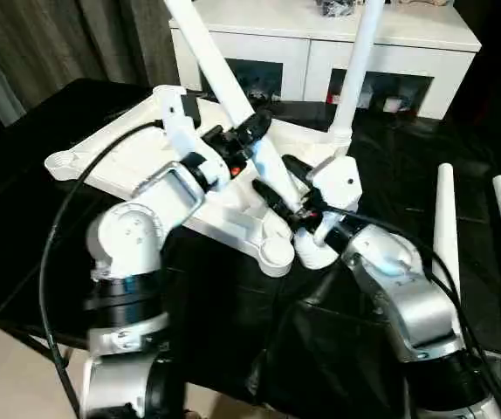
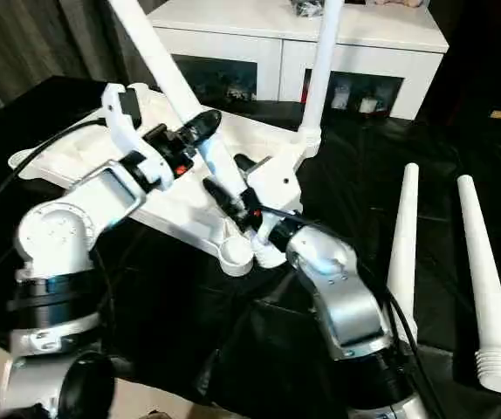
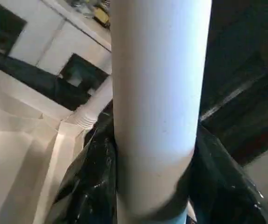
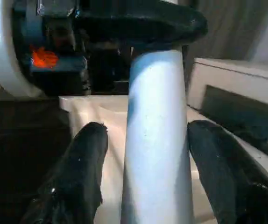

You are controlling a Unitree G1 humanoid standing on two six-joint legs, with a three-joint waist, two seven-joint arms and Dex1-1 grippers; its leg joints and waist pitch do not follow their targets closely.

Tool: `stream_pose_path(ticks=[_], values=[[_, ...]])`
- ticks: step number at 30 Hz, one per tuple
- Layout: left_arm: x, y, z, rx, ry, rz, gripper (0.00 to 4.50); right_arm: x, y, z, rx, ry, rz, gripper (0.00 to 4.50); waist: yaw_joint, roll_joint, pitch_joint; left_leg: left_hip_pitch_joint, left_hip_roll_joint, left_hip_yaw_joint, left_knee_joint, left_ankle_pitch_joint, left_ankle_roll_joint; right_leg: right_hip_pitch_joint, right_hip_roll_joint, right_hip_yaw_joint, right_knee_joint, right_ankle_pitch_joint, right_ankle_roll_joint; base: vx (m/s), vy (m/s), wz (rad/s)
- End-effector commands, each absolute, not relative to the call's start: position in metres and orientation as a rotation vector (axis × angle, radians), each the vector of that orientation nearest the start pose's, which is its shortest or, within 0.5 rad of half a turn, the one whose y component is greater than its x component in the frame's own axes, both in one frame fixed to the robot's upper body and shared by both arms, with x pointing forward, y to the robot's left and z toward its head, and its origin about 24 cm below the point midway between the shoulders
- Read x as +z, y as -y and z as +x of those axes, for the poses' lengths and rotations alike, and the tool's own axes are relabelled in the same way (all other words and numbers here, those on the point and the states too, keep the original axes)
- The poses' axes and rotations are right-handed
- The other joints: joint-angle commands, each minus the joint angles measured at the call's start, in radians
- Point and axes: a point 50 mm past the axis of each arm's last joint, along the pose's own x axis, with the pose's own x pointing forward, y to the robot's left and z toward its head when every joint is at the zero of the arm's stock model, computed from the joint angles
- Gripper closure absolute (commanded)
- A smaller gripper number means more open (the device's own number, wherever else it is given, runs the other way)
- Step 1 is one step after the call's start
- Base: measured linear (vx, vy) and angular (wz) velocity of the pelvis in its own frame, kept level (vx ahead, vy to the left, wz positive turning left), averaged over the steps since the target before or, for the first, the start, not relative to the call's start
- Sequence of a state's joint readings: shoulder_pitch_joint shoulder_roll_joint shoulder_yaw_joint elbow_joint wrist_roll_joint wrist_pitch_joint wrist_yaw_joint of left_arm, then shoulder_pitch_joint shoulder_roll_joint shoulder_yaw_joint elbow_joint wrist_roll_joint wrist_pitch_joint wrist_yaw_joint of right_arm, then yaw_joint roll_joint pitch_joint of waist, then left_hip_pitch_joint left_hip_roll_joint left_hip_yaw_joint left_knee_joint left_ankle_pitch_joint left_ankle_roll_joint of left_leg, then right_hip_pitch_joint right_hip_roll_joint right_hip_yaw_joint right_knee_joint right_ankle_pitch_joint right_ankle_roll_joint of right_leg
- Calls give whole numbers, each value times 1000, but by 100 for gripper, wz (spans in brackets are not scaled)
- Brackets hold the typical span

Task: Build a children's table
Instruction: Rotate table base

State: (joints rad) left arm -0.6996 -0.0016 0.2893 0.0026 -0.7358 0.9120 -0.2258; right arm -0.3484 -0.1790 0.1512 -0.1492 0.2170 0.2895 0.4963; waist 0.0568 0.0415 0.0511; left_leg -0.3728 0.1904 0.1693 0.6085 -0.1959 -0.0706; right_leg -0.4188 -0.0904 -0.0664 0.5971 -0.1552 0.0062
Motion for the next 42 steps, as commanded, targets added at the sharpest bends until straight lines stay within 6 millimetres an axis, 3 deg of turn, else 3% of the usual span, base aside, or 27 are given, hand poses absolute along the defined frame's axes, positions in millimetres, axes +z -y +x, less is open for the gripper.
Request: stream_pose_path(ticks=[1,7,10,15,21,40,42], values=[[192,-95,324,-827,-102,-620,274,144,104,285,843,124,51,121,2,-13,-75,4,17,-1,-61,-90,98,68,-29,34,-49,-121,-225,0,0,0],[202,-98,312,-1028,-92,-543,275,147,129,281,956,-17,130,77,6,-15,-72,4,15,1,-61,-101,80,69,-31,35,-51,-159,-229,0,0,0],[208,-100,308,-1103,-74,-531,275,146,132,278,996,-78,170,44,6,-17,-70,6,13,3,-62,-121,61,68,-32,35,-58,-221,-212,0,0,0],[216,-104,307,-1157,-23,-517,275,139,133,269,1060,-183,191,42,6,-17,-68,6,14,1,-66,-141,37,65,-32,34,-65,-290,-180,0,0,0],[224,-108,310,-1178,49,-511,275,132,132,268,1037,-231,200,42,8,-12,-72,6,15,0,-65,-122,26,65,-33,35,-59,-236,-191,0,0,0],[225,-113,311,-1194,78,-489,275,135,129,272,997,-211,214,214,7,-13,-71,6,15,0,-67,-132,15,66,-33,35,-58,-236,-191,0,0,0],[222,-113,317,-1134,59,-473,275,135,128,274,977,-202,205,223,7,-13,-71,5,15,0,-67,-133,14,66,-33,35,-58,-240,-189,0,0,0]])
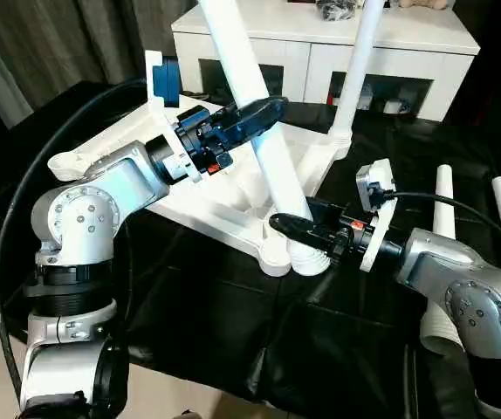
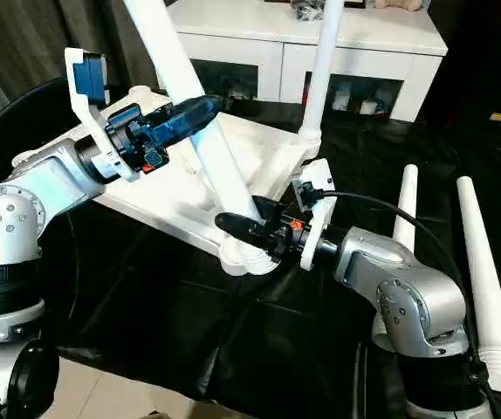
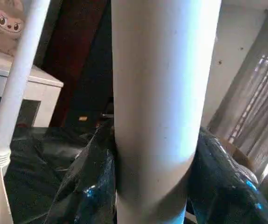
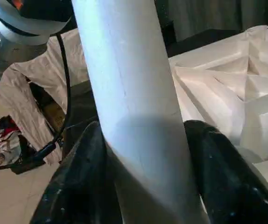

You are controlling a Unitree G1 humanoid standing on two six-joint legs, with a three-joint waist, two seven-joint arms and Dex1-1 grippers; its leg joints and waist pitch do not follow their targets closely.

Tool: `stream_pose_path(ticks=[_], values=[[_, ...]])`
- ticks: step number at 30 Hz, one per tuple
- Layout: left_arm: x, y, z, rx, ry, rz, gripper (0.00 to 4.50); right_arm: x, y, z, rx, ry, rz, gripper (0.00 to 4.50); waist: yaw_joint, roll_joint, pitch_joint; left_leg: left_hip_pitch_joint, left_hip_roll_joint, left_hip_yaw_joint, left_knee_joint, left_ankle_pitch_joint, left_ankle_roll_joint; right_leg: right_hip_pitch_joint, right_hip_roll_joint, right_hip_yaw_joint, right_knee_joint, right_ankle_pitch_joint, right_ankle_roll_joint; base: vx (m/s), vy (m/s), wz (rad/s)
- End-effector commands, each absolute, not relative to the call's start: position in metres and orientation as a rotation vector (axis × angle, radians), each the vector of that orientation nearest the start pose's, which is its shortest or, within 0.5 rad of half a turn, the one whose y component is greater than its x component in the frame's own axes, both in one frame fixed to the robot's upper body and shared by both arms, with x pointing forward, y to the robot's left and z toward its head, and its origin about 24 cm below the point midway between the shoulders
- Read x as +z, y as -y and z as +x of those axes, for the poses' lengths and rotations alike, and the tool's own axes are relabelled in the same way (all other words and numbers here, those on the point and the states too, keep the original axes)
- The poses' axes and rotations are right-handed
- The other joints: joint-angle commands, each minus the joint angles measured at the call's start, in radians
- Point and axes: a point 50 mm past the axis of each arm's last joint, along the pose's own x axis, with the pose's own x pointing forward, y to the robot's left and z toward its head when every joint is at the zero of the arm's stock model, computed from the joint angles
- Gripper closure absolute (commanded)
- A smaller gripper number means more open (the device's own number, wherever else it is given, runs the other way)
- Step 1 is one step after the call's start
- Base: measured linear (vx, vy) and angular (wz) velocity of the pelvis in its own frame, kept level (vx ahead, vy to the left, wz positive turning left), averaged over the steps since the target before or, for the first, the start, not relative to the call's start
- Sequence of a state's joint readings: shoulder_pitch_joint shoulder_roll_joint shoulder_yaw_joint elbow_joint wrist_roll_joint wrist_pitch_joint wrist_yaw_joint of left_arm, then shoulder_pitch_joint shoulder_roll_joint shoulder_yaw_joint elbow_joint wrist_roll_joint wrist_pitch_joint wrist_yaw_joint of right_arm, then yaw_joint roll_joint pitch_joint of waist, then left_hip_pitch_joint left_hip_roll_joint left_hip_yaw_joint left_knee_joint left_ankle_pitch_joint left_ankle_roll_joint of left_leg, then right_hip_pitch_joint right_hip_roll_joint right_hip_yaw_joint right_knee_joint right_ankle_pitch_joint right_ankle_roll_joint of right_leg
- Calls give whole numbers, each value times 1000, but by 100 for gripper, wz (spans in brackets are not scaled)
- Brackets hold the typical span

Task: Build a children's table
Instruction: Rotate table base

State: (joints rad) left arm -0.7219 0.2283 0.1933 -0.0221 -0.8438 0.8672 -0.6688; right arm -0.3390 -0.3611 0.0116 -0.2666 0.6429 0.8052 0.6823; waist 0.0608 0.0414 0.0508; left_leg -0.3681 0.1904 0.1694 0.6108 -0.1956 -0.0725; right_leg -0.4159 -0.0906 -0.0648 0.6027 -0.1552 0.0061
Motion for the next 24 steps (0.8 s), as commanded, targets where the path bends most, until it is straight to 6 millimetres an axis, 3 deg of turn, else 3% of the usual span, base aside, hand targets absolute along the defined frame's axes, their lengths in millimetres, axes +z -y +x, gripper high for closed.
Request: stream_pose_path(ticks=[1,3,9,11,12,15,19,24], values=[[218,-113,322,-1076,26,-472,275,135,128,276,953,-189,196,230,3,-12,-70,0,15,0,-69,-137,15,62,-33,34,-64,-244,-187,0,0,0],[215,-114,326,-1037,3,-471,219,135,128,278,938,-181,190,238,3,-13,-71,2,13,0,-69,-142,7,62,-33,33,-66,-265,-177,0,0,0],[205,-109,334,-888,-29,-504,166,138,122,289,802,-91,162,253,3,-12,-73,1,14,-1,-69,-125,-4,63,-33,34,-63,-227,-181,0,0,0],[203,-106,336,-834,-32,-501,149,141,120,292,745,-47,102,258,0,-14,-74,-2,13,0,-68,-109,-4,64,-32,33,-61,-190,-186,0,0,0],[199,-98,339,-761,-36,-517,143,143,112,296,686,23,-8,259,1,-15,-74,-3,15,0,-66,-95,-6,63,-33,34,-60,-174,-187,0,0,0],[199,-90,337,-775,-19,-525,115,142,106,296,660,53,-62,263,2,-15,-75,-4,12,1,-66,-106,10,65,-33,35,-61,-192,-182,0,0,0],[194,-73,334,-772,-52,-597,94,136,93,298,607,96,-190,263,-2,-19,-70,-6,12,3,-67,-131,3,61,-32,33,-68,-238,-174,0,0,0],[180,-74,342,-615,-113,-612,56,137,83,297,576,170,-278,264,-5,-18,-70,-10,11,-1,-68,-154,16,61,-30,32,-74,-274,-131,0,0,0]])
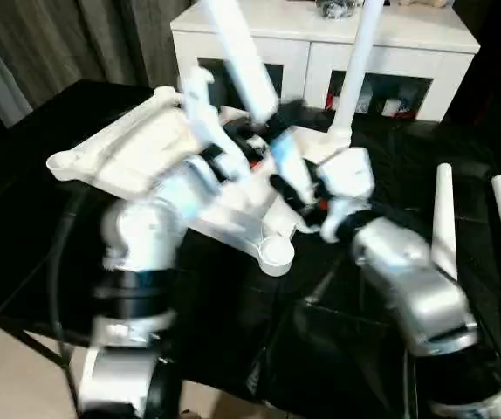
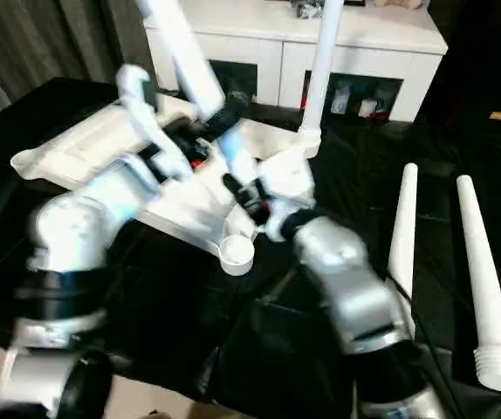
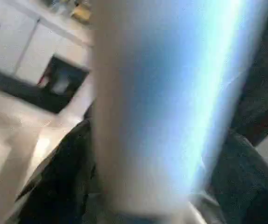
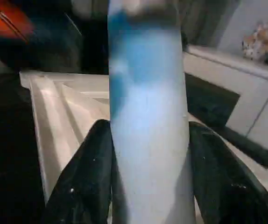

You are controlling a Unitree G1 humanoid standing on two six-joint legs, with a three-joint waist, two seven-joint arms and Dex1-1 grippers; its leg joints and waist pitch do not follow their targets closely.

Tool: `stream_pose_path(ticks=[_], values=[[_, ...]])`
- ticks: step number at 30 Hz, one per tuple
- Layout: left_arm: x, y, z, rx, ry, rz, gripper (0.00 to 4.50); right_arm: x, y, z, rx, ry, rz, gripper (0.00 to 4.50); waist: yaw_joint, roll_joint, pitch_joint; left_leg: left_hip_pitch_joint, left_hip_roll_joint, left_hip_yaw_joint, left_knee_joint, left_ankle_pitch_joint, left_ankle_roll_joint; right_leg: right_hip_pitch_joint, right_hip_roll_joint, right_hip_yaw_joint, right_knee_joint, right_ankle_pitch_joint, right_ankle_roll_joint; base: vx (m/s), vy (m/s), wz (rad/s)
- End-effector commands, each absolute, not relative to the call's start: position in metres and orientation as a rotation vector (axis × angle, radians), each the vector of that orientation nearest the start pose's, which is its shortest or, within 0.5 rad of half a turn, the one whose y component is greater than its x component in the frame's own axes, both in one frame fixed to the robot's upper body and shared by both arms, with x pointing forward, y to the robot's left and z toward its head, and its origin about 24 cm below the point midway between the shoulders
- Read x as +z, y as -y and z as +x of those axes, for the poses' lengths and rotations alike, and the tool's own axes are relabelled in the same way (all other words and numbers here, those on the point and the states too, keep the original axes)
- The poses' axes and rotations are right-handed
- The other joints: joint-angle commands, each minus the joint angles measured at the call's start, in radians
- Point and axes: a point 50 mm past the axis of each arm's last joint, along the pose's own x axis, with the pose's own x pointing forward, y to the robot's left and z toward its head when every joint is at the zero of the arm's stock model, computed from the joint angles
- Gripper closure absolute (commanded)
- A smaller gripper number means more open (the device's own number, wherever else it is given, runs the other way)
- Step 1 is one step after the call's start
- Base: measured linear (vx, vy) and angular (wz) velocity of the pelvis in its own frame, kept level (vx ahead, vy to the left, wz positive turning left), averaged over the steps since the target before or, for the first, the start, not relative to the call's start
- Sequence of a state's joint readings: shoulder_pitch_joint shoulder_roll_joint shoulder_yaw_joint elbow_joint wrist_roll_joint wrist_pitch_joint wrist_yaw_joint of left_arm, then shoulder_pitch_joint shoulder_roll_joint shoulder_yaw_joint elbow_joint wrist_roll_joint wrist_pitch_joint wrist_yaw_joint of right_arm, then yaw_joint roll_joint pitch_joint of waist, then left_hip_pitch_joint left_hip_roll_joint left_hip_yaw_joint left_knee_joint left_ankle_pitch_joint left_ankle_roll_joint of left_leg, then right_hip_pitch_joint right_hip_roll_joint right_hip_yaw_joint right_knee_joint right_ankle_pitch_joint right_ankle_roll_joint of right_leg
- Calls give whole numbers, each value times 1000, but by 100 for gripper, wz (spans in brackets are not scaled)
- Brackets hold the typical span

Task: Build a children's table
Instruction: Rotate table base

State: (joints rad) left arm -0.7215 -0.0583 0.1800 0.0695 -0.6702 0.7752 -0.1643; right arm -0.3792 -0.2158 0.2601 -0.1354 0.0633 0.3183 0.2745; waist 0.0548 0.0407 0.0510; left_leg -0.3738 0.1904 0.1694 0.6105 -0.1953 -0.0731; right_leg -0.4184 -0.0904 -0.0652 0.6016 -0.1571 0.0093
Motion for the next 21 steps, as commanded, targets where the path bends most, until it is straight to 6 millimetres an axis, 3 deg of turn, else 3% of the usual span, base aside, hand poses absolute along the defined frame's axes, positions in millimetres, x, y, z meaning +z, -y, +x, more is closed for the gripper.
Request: stream_pose_path(ticks=[1,7,8,9,12,13,16,21], values=[[180,-77,344,-584,-109,-633,56,137,82,297,571,175,-291,264,1,-17,-71,-3,10,-1,-68,-149,17,64,-29,32,-73,-266,-134,0,0,0],[177,-92,350,-455,-99,-703,40,137,80,300,533,217,-342,264,0,-19,-72,-2,10,0,-65,-143,33,64,-28,32,-66,-210,-161,0,0,0],[177,-93,350,-441,-97,-704,72,136,79,300,528,223,-347,264,0,-18,-72,-2,10,0,-65,-142,35,63,-28,32,-66,-210,-161,0,0,0],[178,-94,351,-431,-93,-709,77,136,79,301,524,226,-350,264,-1,-21,-72,-2,10,1,-64,-143,38,63,-28,32,-67,-210,-163,0,0,0],[179,-95,351,-428,-90,-711,80,135,79,301,524,228,-354,264,2,-18,-72,0,11,0,-64,-138,44,63,-28,33,-64,-198,-166,0,0,0],[179,-95,351,-426,-87,-720,113,135,79,302,524,231,-356,264,1,-19,-72,-1,11,0,-64,-136,45,63,-27,33,-64,-190,-168,0,0,0],[181,-95,351,-430,-80,-731,119,135,79,303,517,234,-363,264,2,-19,-72,-1,12,0,-64,-136,48,63,-29,33,-63,-190,-173,0,0,0],[181,-94,350,-432,-87,-742,165,134,79,304,509,240,-368,264,1,-20,-71,-1,11,1,-64,-143,49,63,-28,32,-64,-199,-172,0,0,0]])
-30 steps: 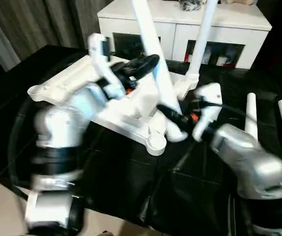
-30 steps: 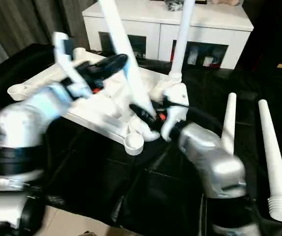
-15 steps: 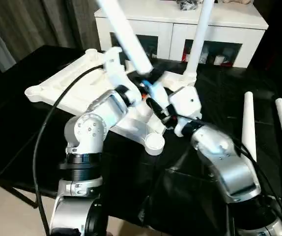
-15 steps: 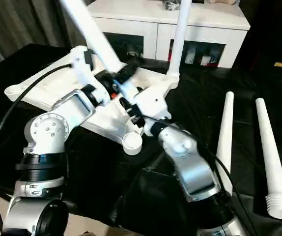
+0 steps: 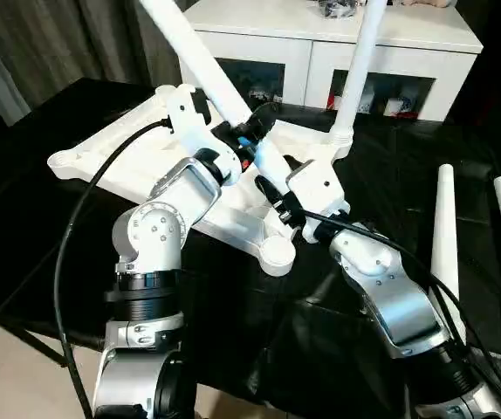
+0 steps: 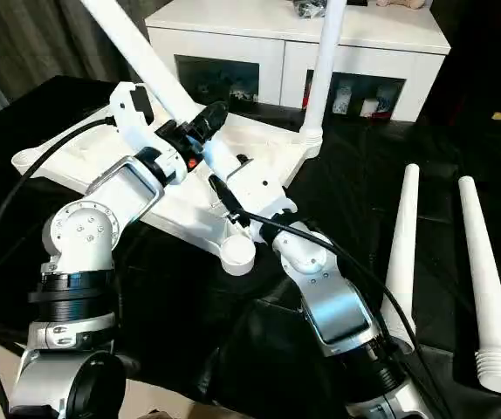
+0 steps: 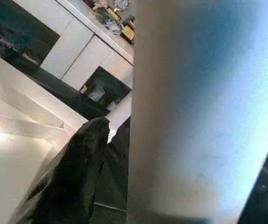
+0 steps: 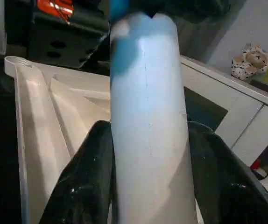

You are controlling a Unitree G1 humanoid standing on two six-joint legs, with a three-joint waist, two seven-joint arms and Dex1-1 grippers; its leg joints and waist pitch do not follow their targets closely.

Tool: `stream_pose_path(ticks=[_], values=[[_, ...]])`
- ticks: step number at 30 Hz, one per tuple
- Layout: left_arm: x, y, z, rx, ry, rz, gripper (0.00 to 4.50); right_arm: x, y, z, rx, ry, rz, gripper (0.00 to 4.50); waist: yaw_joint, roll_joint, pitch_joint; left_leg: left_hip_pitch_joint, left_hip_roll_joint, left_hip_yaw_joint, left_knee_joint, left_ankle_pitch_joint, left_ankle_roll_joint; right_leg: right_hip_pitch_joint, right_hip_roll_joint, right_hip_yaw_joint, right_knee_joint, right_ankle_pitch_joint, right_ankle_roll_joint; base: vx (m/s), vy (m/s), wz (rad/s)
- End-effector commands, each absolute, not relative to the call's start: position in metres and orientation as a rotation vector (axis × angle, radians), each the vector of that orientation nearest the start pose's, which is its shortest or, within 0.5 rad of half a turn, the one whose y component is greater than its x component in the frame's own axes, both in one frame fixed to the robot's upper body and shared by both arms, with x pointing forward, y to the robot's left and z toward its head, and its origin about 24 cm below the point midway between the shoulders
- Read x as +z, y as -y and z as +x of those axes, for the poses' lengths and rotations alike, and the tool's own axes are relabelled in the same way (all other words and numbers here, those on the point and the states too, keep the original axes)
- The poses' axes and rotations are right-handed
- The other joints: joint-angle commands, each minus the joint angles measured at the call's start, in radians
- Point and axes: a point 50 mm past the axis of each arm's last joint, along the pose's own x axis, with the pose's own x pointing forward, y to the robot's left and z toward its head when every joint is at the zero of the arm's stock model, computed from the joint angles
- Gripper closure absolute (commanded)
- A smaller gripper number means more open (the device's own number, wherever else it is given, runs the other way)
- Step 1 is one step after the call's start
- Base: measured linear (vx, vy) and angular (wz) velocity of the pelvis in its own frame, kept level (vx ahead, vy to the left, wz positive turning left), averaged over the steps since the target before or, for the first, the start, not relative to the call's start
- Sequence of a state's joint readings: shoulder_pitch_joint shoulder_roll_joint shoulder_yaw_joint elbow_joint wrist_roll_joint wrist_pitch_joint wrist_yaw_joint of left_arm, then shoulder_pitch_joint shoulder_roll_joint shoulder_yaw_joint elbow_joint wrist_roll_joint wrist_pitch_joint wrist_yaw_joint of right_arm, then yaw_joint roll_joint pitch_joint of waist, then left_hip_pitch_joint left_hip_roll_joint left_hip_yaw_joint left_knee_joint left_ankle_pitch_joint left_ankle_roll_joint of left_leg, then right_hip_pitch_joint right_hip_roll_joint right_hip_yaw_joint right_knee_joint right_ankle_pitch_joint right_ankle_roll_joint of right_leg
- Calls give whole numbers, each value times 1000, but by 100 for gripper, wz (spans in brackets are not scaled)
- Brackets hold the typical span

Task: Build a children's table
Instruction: Rotate table base

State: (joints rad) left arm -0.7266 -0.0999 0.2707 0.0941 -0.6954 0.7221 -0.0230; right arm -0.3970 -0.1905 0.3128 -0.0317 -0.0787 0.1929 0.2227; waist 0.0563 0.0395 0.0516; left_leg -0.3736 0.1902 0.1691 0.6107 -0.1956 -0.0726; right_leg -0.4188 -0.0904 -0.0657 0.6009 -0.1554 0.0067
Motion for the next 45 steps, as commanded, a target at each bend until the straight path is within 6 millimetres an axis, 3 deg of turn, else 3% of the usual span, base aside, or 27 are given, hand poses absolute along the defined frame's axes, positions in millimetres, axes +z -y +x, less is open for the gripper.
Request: stream_pose_path(ticks=[1,5,6,10,12,17,20,25,31,35,38,45], values=[[181,-93,349,-440,-86,-743,174,134,80,304,506,240,-369,264,-1,-17,-72,-1,11,1,-64,-143,48,64,-28,33,-64,-202,-170,0,0,0],[182,-92,348,-461,-83,-734,209,135,79,304,518,244,-313,264,-2,-17,-73,0,12,1,-64,-141,52,63,-28,33,-62,-191,-172,0,0,0],[183,-92,348,-470,-80,-730,220,136,79,303,530,243,-281,208,-1,-17,-73,0,12,0,-64,-141,52,64,-28,33,-61,-185,-175,0,0,0],[187,-93,347,-515,-75,-713,249,141,79,300,609,221,-133,189,-4,-19,-72,-2,12,1,-65,-147,67,66,-27,33,-60,-177,-178,0,0,0],[189,-92,344,-580,-82,-694,261,145,83,298,690,182,-25,155,-3,-16,-72,2,14,-1,-65,-145,74,65,-26,33,-59,-173,-184,0,0,0],[198,-88,330,-801,-82,-645,263,156,108,298,797,105,123,122,6,-15,-75,8,17,0,-64,-114,74,65,-28,34,-52,-142,-211,0,0,0],[203,-88,324,-886,-68,-616,263,156,117,298,835,62,152,99,7,-18,-74,3,14,2,-63,-102,72,68,-29,34,-52,-146,-219,0,0,0],[213,-90,316,-1031,-46,-546,263,163,127,292,924,-6,276,58,8,-15,-72,5,13,1,-65,-110,58,67,-30,34,-57,-206,-203,0,0,0],[215,-90,313,-1096,-41,-504,263,165,122,285,993,-50,330,3,8,-13,-72,6,13,1,-66,-123,31,66,-32,34,-61,-236,-191,0,0,0],[216,-87,308,-1161,-31,-479,263,156,115,278,1033,-114,276,2,10,-15,-73,5,14,0,-67,-113,19,66,-31,34,-60,-231,-180,0,0,0],[215,-86,307,-1173,-28,-467,263,153,112,276,1043,-136,264,2,10,-14,-72,5,15,1,-68,-119,12,64,-32,35,-58,-222,-190,0,0,0],[214,-88,307,-1180,-13,-439,263,142,107,274,1046,-199,201,80,10,-17,-70,4,14,0,-70,-144,-3,64,-34,36,-66,-296,-153,0,0,0]])
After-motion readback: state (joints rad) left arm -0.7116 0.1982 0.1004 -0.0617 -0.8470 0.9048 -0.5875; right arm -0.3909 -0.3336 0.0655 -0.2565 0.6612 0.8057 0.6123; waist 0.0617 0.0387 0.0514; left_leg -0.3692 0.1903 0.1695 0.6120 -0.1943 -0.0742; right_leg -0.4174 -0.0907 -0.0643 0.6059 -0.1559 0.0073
